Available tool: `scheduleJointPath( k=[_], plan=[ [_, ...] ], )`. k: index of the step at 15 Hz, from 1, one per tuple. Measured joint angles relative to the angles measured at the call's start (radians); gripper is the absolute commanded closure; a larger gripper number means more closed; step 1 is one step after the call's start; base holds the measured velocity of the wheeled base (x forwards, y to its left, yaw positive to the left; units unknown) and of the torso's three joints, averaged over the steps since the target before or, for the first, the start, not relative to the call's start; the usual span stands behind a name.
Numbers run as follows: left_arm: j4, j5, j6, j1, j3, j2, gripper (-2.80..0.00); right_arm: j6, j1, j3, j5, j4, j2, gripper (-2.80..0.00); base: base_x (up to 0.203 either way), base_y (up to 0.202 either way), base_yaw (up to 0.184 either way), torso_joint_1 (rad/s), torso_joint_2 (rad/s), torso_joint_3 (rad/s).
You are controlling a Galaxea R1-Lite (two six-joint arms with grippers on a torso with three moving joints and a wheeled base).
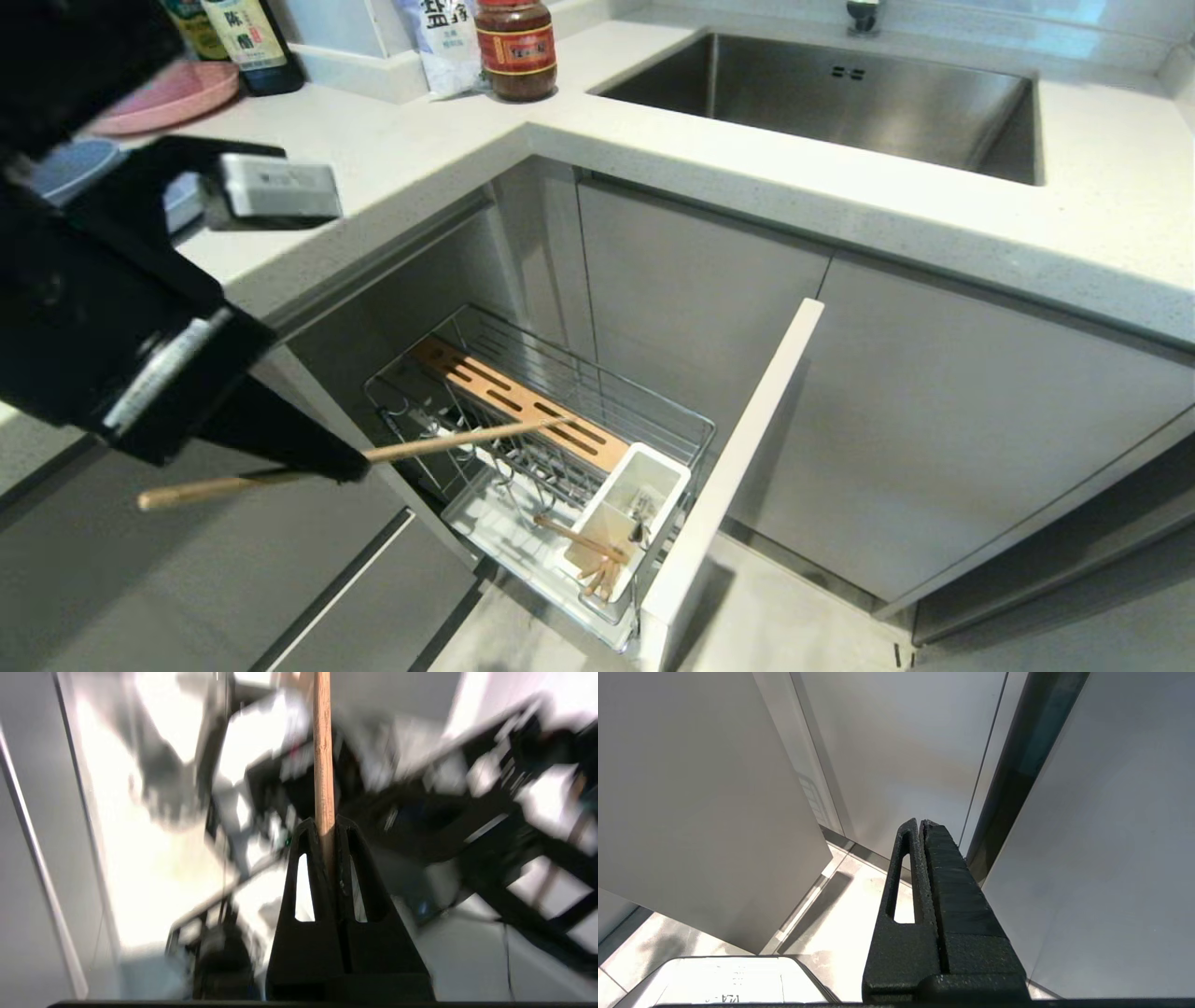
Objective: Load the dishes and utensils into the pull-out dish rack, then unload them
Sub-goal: Take the chopsticks out of the cupboard
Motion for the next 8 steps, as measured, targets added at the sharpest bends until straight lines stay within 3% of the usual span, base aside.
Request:
scheduleJointPath(
  k=[5, 8],
  plan=[
    [-0.227, 0.084, -0.078, 0.048, 0.073, -0.171, 0.00, 0.000, 0.000, 0.000, 0.000, 0.000, 0.000, 0.00, 0.000, 0.000, 0.000, 0.000, 0.00, 0.000],
    [-0.301, 0.105, -0.089, 0.155, 0.112, -0.245, 0.00, 0.000, 0.000, 0.000, 0.000, 0.000, 0.000, 0.00, 0.000, 0.000, 0.000, 0.000, 0.00, 0.000]
  ],
)
